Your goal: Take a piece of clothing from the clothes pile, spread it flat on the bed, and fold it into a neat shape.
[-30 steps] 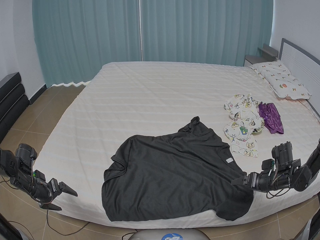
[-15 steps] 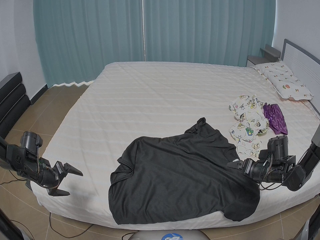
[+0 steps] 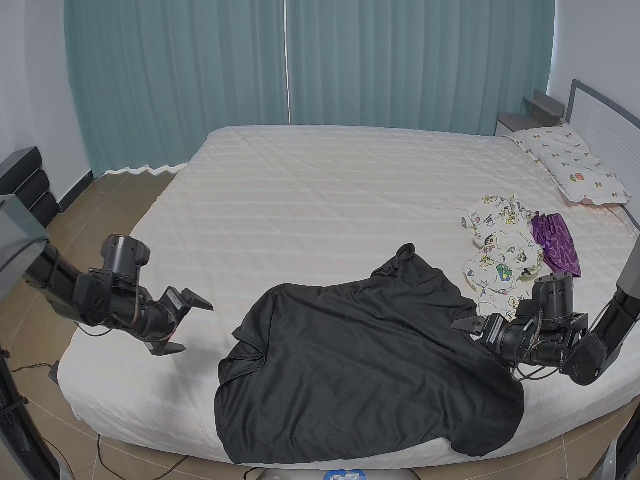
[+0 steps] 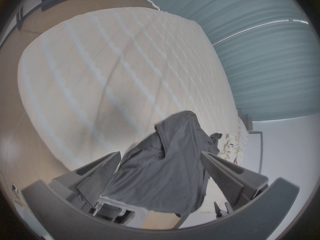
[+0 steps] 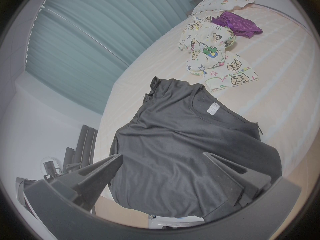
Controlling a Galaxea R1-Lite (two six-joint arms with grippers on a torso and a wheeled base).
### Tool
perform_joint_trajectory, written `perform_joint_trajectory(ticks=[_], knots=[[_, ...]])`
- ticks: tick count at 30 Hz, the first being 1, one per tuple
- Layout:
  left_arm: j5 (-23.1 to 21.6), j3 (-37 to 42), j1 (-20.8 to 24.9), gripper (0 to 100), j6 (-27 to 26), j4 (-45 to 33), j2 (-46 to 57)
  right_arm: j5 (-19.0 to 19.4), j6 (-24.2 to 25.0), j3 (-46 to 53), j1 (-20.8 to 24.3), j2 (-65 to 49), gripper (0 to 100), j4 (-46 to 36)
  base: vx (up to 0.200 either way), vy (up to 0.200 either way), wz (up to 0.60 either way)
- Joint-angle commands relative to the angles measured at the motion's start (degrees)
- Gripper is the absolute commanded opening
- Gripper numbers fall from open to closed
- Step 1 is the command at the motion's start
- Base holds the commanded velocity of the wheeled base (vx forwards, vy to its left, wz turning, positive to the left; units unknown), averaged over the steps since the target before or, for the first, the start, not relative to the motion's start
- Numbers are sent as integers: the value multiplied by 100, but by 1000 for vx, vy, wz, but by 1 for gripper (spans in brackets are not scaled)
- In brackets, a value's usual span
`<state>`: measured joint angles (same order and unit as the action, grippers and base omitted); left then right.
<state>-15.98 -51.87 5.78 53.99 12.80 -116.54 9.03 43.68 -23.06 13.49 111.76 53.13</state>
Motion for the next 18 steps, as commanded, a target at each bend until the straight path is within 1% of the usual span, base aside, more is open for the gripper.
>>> perform_joint_trajectory(ticks=[1, 3, 7, 8, 9, 12, 15, 18], knots=[[473, -754, 407, 100, -73, 100, -1037, -16, 123, 197, 13, 179, 100, 427, 0, 0, 0], [658, -1097, 530, 100, -99, 100, -1283, -33, 132, 276, 22, 302, 100, 673, 0, 0, 0], [877, -1633, 661, 100, -99, 91, -1705, -350, 132, 373, 22, 627, 100, 1059, 0, 0, 0], [895, -1651, 661, 100, -99, 100, -1714, -358, 132, 373, 22, 645, 100, 1077, 0, 0, 0], [1009, -1853, 670, 100, -99, 91, -1846, -429, 141, 399, 22, 777, 100, 1279, 0, 0, 0], [1124, -1967, 670, 100, -222, 82, -1907, -429, 123, 505, 22, 882, 100, 1525, 0, 0, 0], [1176, -1976, 670, 100, -495, 91, -1916, -429, 123, 531, 22, 882, 100, 1596, 0, 0, 0], [1168, -1976, 679, 100, -512, 100, -1995, -429, 123, 557, 30, 882, 100, 1604, 0, 0, 0]])
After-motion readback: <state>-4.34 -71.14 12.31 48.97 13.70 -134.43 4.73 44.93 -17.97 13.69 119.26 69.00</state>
